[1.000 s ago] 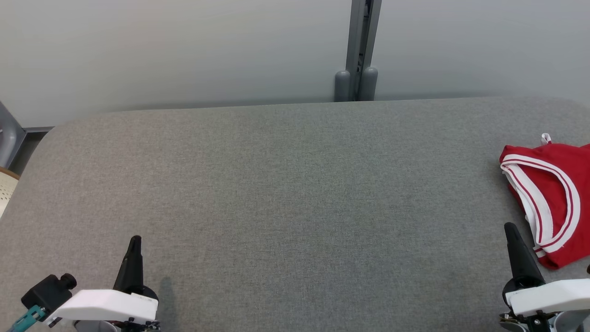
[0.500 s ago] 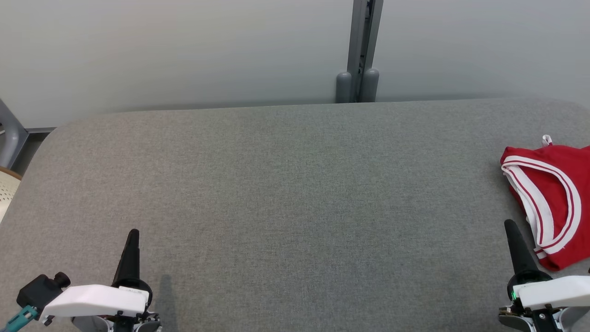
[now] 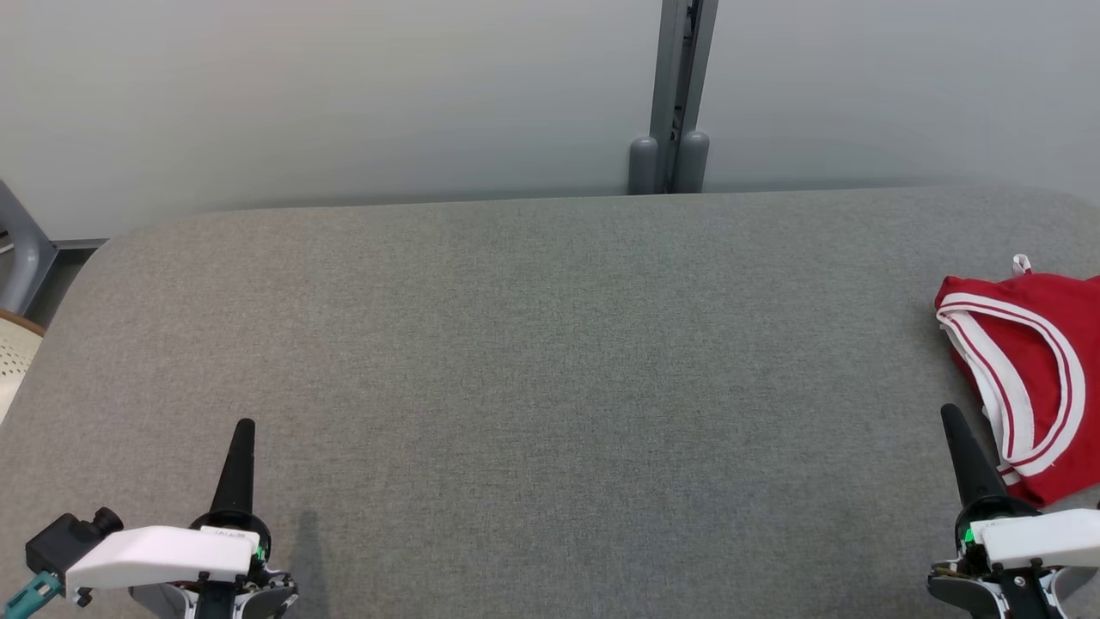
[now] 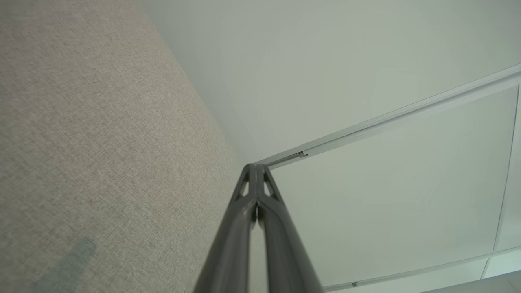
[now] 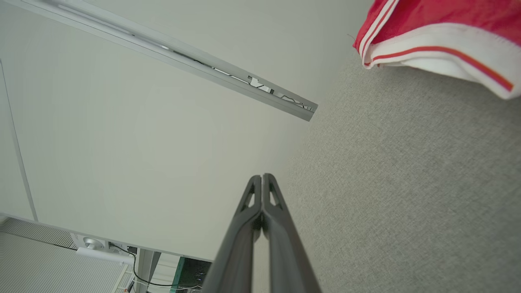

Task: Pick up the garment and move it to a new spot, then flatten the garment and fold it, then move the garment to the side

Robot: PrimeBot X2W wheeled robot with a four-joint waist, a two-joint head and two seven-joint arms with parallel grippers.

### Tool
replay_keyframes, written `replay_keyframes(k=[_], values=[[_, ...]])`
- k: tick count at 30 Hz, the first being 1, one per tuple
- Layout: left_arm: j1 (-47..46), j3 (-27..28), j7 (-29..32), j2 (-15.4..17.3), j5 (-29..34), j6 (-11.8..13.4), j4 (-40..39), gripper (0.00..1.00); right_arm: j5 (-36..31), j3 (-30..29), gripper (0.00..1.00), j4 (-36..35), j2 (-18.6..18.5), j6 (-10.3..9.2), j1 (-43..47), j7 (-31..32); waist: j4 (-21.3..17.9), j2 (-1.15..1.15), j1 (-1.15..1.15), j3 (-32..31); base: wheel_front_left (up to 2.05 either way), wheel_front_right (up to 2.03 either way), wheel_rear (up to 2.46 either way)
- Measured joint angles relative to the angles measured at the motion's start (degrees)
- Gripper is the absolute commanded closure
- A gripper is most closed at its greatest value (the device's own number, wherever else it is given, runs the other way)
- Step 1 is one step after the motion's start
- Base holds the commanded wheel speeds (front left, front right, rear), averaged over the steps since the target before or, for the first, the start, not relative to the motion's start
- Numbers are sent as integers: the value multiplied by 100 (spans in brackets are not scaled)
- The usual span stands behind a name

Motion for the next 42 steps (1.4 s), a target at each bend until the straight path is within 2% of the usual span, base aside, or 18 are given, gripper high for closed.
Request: replay_keyframes(k=[42], values=[[-245, 393, 487, -176, -1758, -344, 40, 100, 1938, -47, 100, 290, -10, -1, -254, 253, 65, 0, 0, -74, 0, 0, 0]])
